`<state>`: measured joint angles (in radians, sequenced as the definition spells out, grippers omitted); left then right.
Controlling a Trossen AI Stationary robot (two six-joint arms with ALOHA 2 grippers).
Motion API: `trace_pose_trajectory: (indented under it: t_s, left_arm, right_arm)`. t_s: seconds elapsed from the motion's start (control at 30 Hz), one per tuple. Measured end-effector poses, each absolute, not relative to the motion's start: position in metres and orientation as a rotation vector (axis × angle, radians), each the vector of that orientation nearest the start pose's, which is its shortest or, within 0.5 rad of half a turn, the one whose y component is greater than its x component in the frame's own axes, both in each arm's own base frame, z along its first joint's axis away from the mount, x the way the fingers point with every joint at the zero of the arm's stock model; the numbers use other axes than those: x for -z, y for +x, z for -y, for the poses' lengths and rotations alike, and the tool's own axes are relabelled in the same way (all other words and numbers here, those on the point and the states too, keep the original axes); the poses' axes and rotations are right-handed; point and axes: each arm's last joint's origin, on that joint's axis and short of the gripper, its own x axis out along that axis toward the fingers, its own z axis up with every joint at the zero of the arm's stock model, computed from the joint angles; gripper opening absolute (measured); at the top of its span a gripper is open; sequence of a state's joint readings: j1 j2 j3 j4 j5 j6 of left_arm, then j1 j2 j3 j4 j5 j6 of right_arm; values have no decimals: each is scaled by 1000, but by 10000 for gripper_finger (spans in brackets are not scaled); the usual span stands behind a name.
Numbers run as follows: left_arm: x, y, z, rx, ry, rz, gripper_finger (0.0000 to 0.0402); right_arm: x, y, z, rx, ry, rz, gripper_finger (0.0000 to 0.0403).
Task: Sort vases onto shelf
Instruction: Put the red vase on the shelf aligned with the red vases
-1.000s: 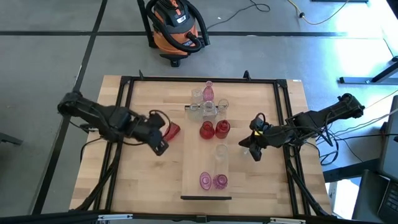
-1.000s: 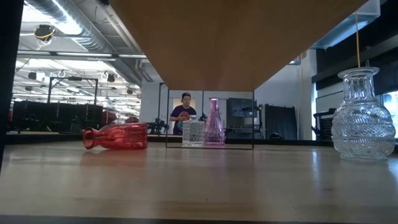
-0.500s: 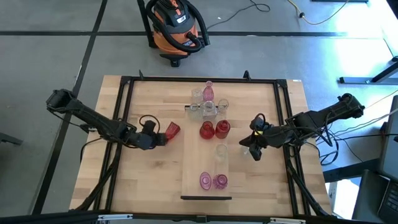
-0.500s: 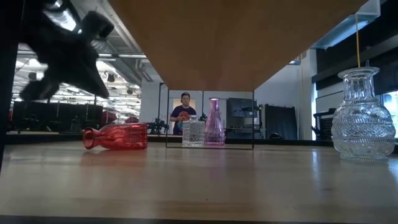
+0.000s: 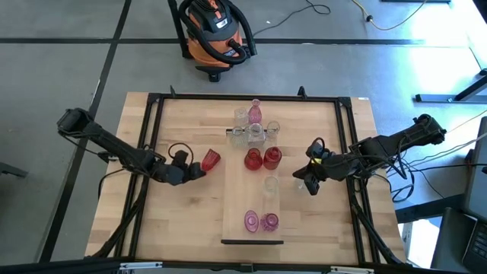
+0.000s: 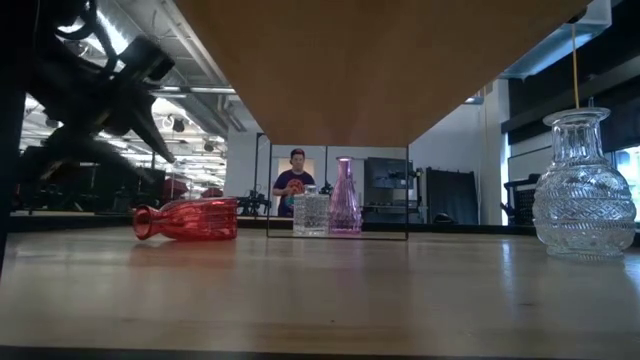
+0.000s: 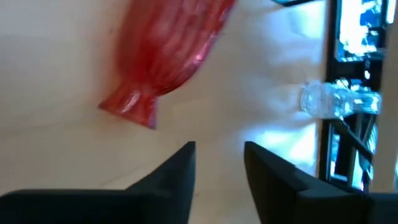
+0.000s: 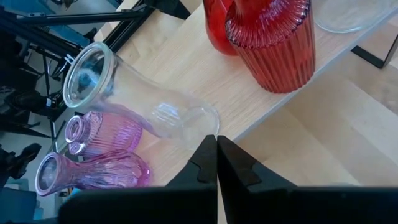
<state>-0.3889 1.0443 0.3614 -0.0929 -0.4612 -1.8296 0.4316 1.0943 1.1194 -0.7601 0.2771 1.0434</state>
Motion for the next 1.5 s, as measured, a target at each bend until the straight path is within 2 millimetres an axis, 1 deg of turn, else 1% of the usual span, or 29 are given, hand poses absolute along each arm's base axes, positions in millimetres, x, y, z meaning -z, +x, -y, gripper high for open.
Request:
trace_pose_trajectory:
  t_s: [0.13,0.27,0.43,0.67,0.87,1.0,1.2,1.33,1.4,1.5]
  left_arm:
    - [-151,165,59,-757,-1446,-429,170]
    - [-148,161,59,-812,-1456,-425,186]
    - [-146,162,57,-845,-1448,-413,187]
    - [-139,171,59,-857,-1494,-385,187]
    - [-130,177,59,-917,-1525,-282,186]
    - [-124,181,55,-957,-1510,-245,186]
    - [-120,186,50,-990,-1466,-129,186]
    - [-121,185,51,-993,-1408,-68,175]
    - [-121,185,51,-992,-1382,-59,160]
    - [-121,184,51,-991,-1355,-78,127]
  right_arm:
    - [-340,197,-82,223,750,-686,0]
    - [-340,197,-82,223,751,-685,0]
    - [-340,197,-82,225,750,-683,0]
    - [-340,197,-82,228,747,-680,0]
    - [-340,197,-82,226,748,-678,0]
    - [-340,197,-82,221,752,-682,0]
    - [-340,197,-83,213,774,-693,0]
    - [-341,197,-83,199,787,-700,0]
    - [-341,197,-83,195,790,-704,0]
    - [-341,197,-83,195,791,-704,0]
